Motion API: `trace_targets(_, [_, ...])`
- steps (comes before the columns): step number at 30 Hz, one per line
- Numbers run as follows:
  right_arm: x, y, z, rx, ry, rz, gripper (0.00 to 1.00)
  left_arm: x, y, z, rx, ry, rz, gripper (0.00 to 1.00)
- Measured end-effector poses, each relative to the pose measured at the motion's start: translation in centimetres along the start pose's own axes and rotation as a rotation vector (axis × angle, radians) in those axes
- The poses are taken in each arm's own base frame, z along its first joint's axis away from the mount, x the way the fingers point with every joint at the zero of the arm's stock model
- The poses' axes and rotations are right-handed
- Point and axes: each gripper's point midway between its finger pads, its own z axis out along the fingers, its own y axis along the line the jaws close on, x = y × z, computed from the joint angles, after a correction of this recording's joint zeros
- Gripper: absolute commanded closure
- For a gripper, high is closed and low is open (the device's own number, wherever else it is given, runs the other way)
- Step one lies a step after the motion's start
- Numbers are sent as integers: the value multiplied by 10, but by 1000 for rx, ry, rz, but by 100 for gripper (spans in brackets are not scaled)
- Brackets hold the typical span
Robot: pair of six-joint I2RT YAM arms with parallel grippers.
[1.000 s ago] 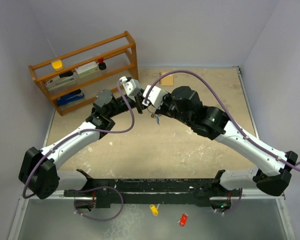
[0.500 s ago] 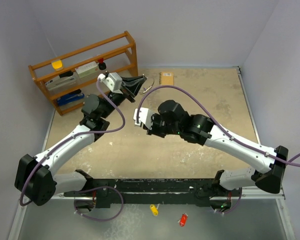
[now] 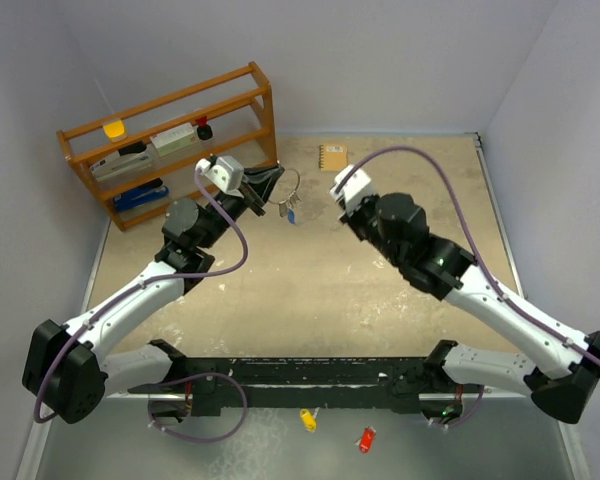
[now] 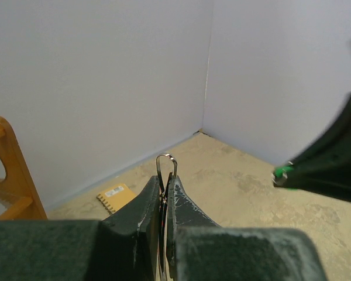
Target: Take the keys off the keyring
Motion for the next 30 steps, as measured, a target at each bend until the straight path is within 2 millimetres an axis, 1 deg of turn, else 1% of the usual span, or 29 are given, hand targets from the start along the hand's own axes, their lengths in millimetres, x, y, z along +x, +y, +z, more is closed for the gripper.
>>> trace_targets(2, [25, -30, 16, 97, 79, 88, 100, 2, -1, -2, -1, 15, -4, 100])
trace_targets(4, [53, -46, 30, 155, 156, 155, 100, 1, -1, -5, -1, 21, -6, 100])
trace_targets(5, [69, -50, 37, 175, 198, 189, 100, 0, -2, -6, 0, 20, -6, 100])
trace_targets(7, [98, -51, 51, 195, 276, 250, 100, -1, -3, -9, 3, 20, -10, 100])
trace_targets(10, [141, -42, 69, 186, 378, 331, 100, 4, -5, -13, 8, 33, -21, 100])
trace_targets(11, [158, -36, 74, 174, 413, 358, 100, 7, -6, -14, 8, 42, -25, 100])
trace_targets(13, [190, -21, 78, 146, 483, 397, 100, 13, -7, -15, 10, 65, -31, 100])
trace_targets(16, [222, 1, 77, 105, 548, 428, 100, 18, -8, -16, 15, 81, -35, 100])
trace_targets(18, [234, 10, 78, 89, 568, 444, 100, 19, -10, -16, 22, 87, -38, 100])
trace_targets(20, [238, 13, 82, 87, 567, 456, 98, 20, -11, -16, 30, 90, -45, 100])
trace_targets(21, [238, 14, 86, 88, 561, 459, 95, 21, -12, -16, 31, 92, -46, 100])
trace_targets(22, [239, 14, 89, 90, 554, 464, 90, 22, -12, -16, 34, 95, -47, 100])
trace_targets(23, [240, 15, 93, 91, 549, 468, 81, 24, -12, -16, 36, 98, -49, 100])
trace_targets(24, [241, 16, 96, 93, 547, 472, 62, 25, -12, -15, 37, 101, -52, 100])
trace_targets(25, [243, 17, 98, 94, 546, 477, 47, 26, -13, -15, 39, 104, -56, 100])
trace_targets(26, [244, 17, 100, 96, 547, 482, 39, 26, -13, -15, 39, 105, -57, 100])
trace_targets(28, [245, 18, 103, 98, 542, 486, 33, 27, -13, -15, 40, 106, -57, 100])
trace_targets(30, [242, 16, 105, 101, 527, 488, 30, 27, -13, -15, 40, 106, -57, 100])
